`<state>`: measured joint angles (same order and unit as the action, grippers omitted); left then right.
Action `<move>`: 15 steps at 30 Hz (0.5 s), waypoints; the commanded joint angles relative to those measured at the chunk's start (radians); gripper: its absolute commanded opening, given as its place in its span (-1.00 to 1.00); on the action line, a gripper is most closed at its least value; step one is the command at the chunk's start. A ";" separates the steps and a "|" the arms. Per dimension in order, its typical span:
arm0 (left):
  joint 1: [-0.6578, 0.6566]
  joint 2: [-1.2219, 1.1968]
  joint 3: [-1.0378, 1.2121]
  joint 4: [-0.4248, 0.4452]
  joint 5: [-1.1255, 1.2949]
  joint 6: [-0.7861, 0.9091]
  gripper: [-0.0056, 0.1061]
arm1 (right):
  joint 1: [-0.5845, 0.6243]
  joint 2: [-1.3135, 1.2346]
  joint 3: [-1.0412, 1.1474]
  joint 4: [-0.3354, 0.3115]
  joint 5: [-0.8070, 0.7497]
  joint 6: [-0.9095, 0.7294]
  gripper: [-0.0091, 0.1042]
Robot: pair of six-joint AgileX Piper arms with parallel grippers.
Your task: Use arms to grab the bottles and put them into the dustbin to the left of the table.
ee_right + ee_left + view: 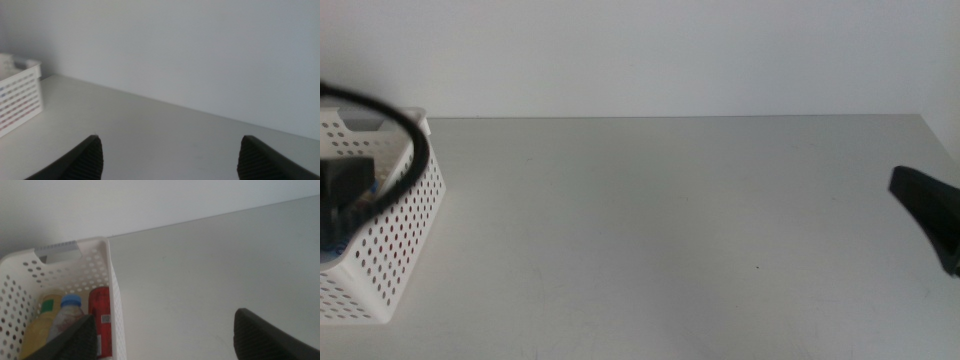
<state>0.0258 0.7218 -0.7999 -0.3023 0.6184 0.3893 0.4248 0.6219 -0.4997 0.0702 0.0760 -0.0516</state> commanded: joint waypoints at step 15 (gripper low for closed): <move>-0.005 -0.663 0.605 -0.004 -0.098 -0.007 0.78 | -0.463 -0.556 0.402 0.000 -0.076 -0.012 0.49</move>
<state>0.0258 0.0843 -0.2114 -0.2939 0.6082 0.3893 -0.0290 0.0770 -0.0887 0.0739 0.0717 -0.0516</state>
